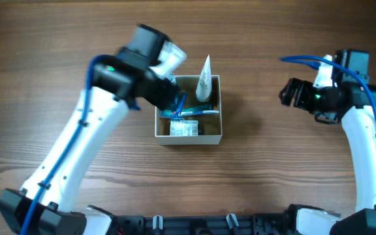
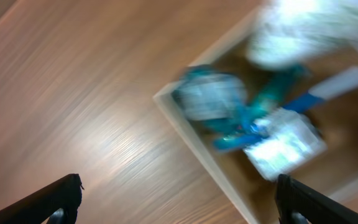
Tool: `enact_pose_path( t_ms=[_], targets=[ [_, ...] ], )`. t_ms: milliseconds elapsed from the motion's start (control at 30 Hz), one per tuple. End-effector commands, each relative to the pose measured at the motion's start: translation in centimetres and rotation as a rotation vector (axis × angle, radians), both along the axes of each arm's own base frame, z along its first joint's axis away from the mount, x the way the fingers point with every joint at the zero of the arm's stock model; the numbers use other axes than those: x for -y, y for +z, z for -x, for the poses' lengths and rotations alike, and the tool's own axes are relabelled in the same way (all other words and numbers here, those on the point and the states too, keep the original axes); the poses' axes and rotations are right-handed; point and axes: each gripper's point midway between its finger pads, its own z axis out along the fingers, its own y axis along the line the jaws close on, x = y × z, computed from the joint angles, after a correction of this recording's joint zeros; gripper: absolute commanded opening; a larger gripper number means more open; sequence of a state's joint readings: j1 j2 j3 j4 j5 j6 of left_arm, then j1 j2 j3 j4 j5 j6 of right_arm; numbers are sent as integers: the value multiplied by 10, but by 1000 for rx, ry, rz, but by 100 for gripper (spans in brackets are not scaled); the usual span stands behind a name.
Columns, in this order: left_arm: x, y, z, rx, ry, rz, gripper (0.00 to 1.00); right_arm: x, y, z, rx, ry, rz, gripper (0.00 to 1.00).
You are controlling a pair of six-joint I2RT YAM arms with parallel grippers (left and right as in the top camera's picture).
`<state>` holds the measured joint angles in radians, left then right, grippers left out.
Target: Pack container
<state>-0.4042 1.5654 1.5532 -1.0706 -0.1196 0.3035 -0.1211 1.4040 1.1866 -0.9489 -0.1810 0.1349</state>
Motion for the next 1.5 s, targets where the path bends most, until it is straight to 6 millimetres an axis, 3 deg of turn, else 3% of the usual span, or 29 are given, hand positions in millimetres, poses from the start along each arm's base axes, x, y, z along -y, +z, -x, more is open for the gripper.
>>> enact_pose_path(
  t_ms=[0,67,133,267,433,600,733,800,900,1000,1167,1467],
  targets=[
    [-67,2,-24,19,394,103,100,-22,50,-32,156,114,98,100],
    [-92,3,-34,24,483,183,100,-30,67,-47,223,129,177,100],
    [-105,5,-41,23,510,267,100,-39,69,-55,253,158,190,100],
    [-116,5,-44,-11,523,397,100,-43,61,-64,252,164,190,100],
    [-129,6,-45,0,554,398,100,-45,70,-75,315,212,218,100],
    [-125,13,-28,-24,541,402,100,-42,79,-52,286,176,200,100],
    [-123,47,-4,55,525,417,100,-37,113,-17,364,123,179,100],
    [-122,69,18,137,510,434,100,-35,132,4,440,107,177,100],
    [-119,85,61,235,489,451,100,-28,148,42,551,76,187,100],
    [-116,85,102,372,455,473,100,-24,140,82,614,83,195,100],
    [-113,62,150,510,427,505,100,-22,118,115,649,70,181,100],
    [-111,37,170,461,440,497,100,-21,108,125,603,64,173,100]
  ],
)
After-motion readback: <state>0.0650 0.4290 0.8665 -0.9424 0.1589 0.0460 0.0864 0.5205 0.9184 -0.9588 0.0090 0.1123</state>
